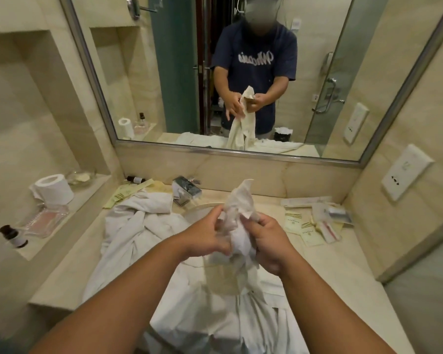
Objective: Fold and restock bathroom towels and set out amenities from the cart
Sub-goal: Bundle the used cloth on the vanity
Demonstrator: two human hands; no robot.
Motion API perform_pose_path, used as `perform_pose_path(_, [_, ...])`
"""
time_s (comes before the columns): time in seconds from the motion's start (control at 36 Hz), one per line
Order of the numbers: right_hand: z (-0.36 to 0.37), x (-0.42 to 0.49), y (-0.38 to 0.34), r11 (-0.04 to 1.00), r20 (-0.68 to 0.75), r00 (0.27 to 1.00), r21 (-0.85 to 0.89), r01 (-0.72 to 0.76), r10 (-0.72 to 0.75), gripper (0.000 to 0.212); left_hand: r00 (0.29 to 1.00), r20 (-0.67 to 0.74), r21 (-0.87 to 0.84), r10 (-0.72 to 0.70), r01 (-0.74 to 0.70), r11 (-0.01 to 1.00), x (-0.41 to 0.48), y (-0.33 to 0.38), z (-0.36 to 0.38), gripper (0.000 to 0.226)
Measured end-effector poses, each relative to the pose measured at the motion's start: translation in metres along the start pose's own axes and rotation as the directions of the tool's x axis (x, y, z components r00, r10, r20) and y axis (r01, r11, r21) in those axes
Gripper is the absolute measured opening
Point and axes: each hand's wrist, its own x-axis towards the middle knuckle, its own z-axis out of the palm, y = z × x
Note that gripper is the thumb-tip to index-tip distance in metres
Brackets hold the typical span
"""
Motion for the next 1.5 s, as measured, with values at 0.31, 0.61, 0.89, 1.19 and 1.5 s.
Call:
perform_pose_path(0.31, [-0.020,0.005,-0.021,0.928,-0.299,0.954,0.358,0.100,0.013,0.024,0.968,-0.183,0.386,0.172,-0.090,0.918,0.026,-0.004,0.018,0.014])
perform_pose_path(0.61, [-0.032,0.011,-0.004,0.995,-0.028,0.998,-0.093,0.047,-0.050,0.049,0.989,-0.079,-0.385,0.123,-0.144,0.912,0.034,0.043,-0.010,0.026])
perform_pose_path(0.89, [-0.061,0.044,-0.015,0.925,-0.400,0.912,0.374,0.068,0.095,0.045,0.854,-0.518,-0.159,0.046,-0.149,0.976,0.063,0.036,-0.054,0.031])
perform_pose_path(1.19, [-0.050,0.061,-0.023,0.824,0.175,0.893,0.343,-0.450,0.415,0.085,0.964,-0.254,-0.342,0.084,-0.171,0.924,0.090,0.020,-0.070,0.025])
perform_pose_path(1.5, [-0.040,0.131,-0.006,0.823,-0.204,0.921,0.541,-0.175,0.330,0.045,0.836,-0.548,0.309,-0.033,0.239,0.921,0.125,-0.082,-0.130,0.028])
